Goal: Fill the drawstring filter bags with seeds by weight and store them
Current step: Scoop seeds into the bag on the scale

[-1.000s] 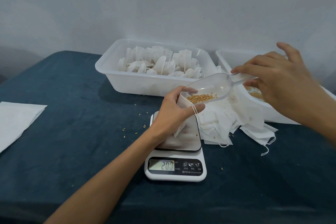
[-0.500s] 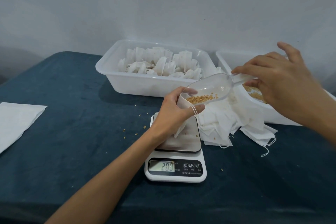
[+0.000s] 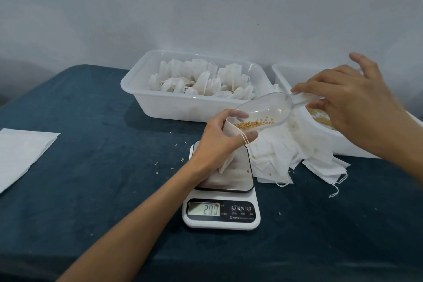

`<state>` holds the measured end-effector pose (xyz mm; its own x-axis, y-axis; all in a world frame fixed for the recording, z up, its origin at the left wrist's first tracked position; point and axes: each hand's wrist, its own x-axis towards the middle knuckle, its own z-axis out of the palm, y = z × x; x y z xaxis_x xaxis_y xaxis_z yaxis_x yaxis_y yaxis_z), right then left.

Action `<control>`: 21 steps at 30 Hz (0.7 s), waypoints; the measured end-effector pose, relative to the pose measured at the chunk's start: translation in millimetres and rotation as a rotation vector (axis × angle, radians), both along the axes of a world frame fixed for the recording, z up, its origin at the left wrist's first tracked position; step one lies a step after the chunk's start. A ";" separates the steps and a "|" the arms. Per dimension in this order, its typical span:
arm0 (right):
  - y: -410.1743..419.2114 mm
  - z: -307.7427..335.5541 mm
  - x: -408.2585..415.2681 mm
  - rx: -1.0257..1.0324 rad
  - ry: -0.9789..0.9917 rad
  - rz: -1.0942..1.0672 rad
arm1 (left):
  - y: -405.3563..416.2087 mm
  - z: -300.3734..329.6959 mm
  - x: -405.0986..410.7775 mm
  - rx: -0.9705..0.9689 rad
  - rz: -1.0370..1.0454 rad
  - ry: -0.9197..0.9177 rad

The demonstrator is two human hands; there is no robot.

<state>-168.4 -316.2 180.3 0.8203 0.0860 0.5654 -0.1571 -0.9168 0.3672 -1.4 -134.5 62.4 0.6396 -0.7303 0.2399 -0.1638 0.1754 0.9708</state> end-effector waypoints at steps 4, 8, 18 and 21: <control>0.6 1.3 -0.5 -0.005 -0.001 0.001 | -0.7 -1.2 1.6 0.003 0.002 0.004; 1.7 1.9 -0.5 -0.005 0.001 -0.001 | -1.1 -2.3 1.9 0.005 0.002 -0.004; -0.8 1.1 0.6 -0.014 -0.010 0.003 | -1.5 -3.0 2.3 -0.003 0.000 -0.005; -0.6 1.9 0.5 -0.017 -0.014 0.006 | -1.1 -2.1 1.7 -0.006 0.003 -0.012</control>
